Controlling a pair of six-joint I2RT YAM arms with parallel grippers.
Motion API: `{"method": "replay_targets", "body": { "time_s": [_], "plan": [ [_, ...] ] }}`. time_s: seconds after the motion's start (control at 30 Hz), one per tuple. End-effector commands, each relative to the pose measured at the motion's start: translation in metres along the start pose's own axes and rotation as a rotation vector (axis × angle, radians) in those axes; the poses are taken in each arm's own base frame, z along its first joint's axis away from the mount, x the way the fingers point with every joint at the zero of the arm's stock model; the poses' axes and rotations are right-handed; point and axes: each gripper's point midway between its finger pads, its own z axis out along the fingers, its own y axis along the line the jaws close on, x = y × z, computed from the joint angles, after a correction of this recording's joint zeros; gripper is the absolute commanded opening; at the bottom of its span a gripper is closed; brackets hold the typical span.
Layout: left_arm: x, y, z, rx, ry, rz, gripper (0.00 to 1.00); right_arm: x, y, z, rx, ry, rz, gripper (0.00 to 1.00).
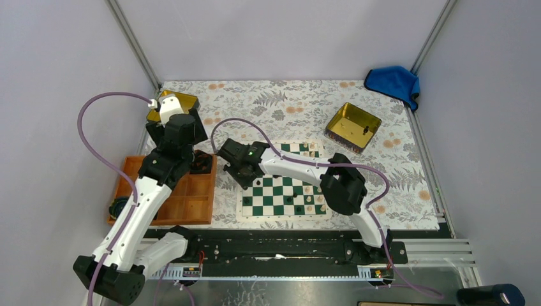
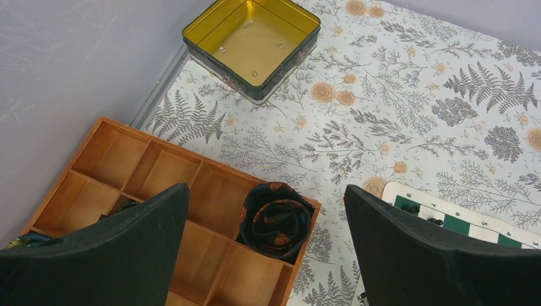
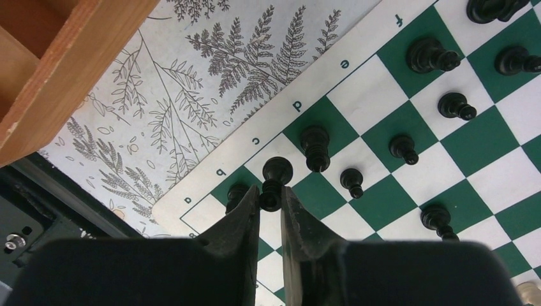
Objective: Set up the chess pieces on the board
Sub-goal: Move the chess piece to the chessboard.
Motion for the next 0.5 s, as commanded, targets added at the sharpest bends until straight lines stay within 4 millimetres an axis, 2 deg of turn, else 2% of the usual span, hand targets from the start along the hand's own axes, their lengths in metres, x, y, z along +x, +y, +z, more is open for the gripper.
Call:
{"method": "replay_targets", "body": {
  "time_s": [0.0, 0.23, 0.47],
  "plan": [
    [-0.023, 0.000, -0.006, 0.006, -0.077, -0.045, 0.99, -0.034, 0.013, -0.053, -0.033, -0.121, 0.005, 0.09],
    [-0.023, 0.000, -0.007, 0.009, -0.079, -0.046, 0.99, -0.056, 0.014, -0.072, -0.031, -0.175, 0.009, 0.09],
    [-0.025, 0.002, -0.008, 0.000, -0.086, -0.044, 0.99, -0.071, 0.013, -0.081, -0.014, -0.207, 0.001, 0.09]
  ]
}}
